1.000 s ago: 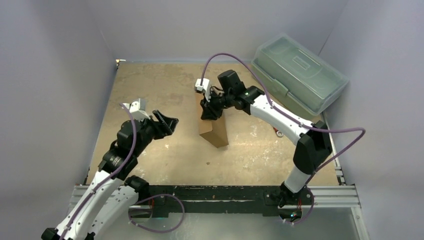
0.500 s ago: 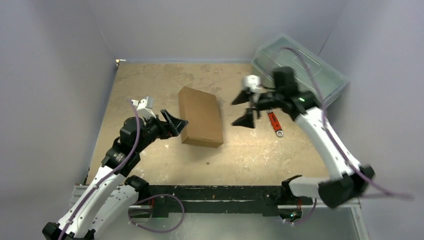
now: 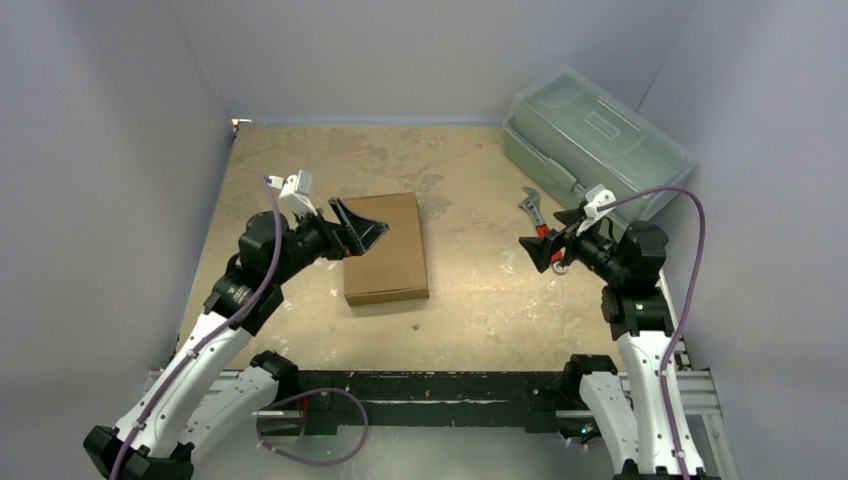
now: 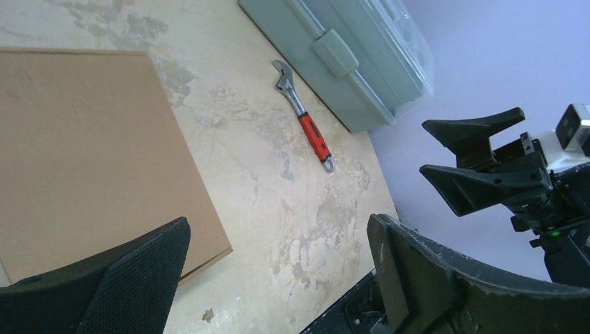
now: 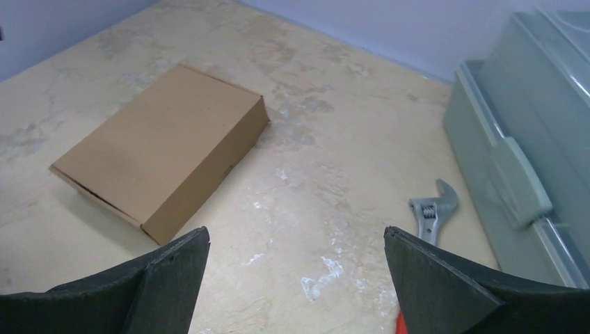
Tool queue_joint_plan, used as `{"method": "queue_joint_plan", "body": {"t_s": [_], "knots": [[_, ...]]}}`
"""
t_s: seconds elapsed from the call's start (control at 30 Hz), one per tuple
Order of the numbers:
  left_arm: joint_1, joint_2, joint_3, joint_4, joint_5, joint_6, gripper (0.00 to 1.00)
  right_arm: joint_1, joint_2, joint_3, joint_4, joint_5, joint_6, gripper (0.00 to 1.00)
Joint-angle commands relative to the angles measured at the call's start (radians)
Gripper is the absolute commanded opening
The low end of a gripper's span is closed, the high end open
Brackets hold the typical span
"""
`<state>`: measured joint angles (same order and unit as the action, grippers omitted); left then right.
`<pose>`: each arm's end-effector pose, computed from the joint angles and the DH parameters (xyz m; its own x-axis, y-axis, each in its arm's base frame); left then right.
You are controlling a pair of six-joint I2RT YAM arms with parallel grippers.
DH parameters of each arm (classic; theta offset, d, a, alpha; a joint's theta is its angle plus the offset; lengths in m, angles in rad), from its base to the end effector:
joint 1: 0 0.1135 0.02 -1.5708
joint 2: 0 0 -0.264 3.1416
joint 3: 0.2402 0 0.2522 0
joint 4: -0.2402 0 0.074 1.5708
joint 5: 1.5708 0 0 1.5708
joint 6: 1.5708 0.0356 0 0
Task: Fold the paper box
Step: Reset both arms
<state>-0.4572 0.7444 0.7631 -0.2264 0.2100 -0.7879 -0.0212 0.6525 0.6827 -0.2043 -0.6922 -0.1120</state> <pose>0.1547 -0.0844 0.3345 -0.5663 -0.4940 -0.6597 0.3025 0.6200 -0.7240 0.1536 0.0195 0.3236 -0.1037 -0.0839 -0.9911 -0.6276 0.7785 -0.0002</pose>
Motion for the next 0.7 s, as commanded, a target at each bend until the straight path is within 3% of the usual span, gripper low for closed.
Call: {"method": "queue_joint_plan", "body": {"t_s": [0.0,0.1,0.23,0.43,0.67], "knots": [[0.006,-0.01,0.117,-0.085,-0.006,0.065,0.99,-0.014,-0.037,0.124,-0.051,0.129,0.065,0.99],[0.006,-0.057,0.137,-0.121,-0.042,0.082,0.99,-0.014,-0.041,0.249,-0.216,0.133,0.005,0.99],[0.006,-0.11,0.126,-0.12,-0.043,0.079,0.99,-0.014,-0.093,0.335,-0.309,0.119,-0.017,0.99],[0.006,-0.144,0.098,-0.09,0.013,0.05,0.99,-0.053,-0.146,0.377,-0.339,0.09,0.071,0.99],[0.006,-0.168,0.122,-0.136,0.013,0.088,0.99,-0.074,-0.157,0.382,-0.313,0.216,0.172,0.99]]}}
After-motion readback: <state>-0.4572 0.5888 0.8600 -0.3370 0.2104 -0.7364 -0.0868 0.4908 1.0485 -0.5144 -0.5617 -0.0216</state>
